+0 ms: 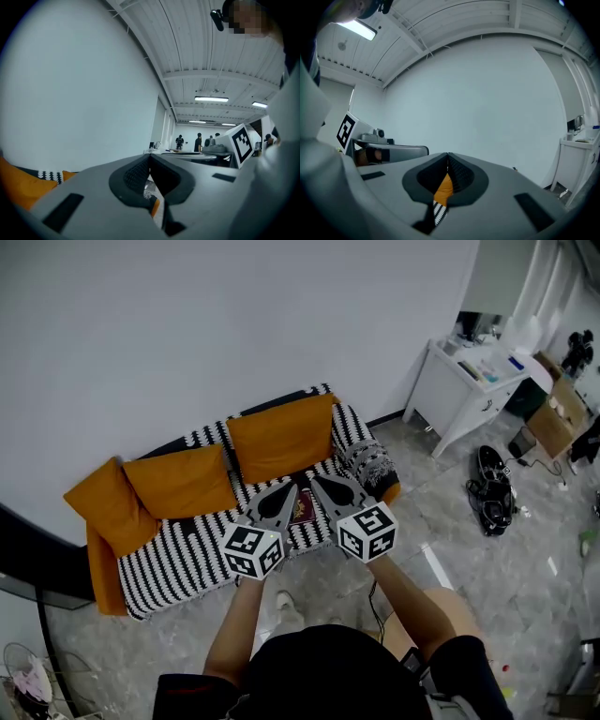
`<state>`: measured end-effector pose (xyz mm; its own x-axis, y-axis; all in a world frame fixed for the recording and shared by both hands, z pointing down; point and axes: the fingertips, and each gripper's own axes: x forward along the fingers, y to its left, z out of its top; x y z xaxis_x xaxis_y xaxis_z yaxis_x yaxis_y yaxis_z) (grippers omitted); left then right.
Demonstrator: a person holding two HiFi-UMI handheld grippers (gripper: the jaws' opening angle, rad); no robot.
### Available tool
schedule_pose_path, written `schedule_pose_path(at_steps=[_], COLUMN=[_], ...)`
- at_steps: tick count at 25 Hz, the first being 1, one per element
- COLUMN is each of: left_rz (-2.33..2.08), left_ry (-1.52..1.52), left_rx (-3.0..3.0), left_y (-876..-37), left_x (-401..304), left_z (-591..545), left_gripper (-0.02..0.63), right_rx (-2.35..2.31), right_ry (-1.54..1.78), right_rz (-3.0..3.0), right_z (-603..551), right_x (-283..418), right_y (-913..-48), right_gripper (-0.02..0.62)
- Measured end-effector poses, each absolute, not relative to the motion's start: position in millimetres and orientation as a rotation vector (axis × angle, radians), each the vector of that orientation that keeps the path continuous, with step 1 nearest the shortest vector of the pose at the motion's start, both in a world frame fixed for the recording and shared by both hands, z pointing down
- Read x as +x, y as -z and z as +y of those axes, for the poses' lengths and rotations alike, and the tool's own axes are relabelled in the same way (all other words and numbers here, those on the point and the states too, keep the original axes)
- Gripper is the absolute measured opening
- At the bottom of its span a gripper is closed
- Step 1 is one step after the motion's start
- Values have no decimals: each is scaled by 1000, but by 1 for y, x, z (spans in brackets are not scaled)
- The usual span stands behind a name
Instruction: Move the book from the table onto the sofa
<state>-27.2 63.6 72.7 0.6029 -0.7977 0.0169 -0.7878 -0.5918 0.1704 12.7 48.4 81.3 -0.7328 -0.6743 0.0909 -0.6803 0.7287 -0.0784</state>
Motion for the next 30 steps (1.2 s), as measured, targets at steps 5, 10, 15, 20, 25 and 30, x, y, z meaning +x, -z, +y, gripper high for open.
schedule_pose_path(at_steps=[5,10,15,20,25,30], left_rz=[-1347,-1359,-1346,-1356,-1361,-1374], left_ry=[107,110,112,109,106,123], left_rx=[2671,2678,2667,2661,2663,2677], left_y=[-69,-67,-69,-70,-71,-68], left_x=[-16,-4,6,10,18,22], left_z=[84,104,113,115,119,124], left_gripper=[17,17,17,17,17,17], right_rx=[1108,1088,1062,1061,1058,1062], right_ry=[-127,-101,-76,-81,-79,-72], right_rz=[-2873,-2884,-2887,-2887,-2895,-2897], right_z=[72,92,102,106,111,116], right_x=[23,34,41,47,53,58], right_y=[-78,-77,-76,-78,-78,-78], right_gripper=[17,17,17,17,17,17])
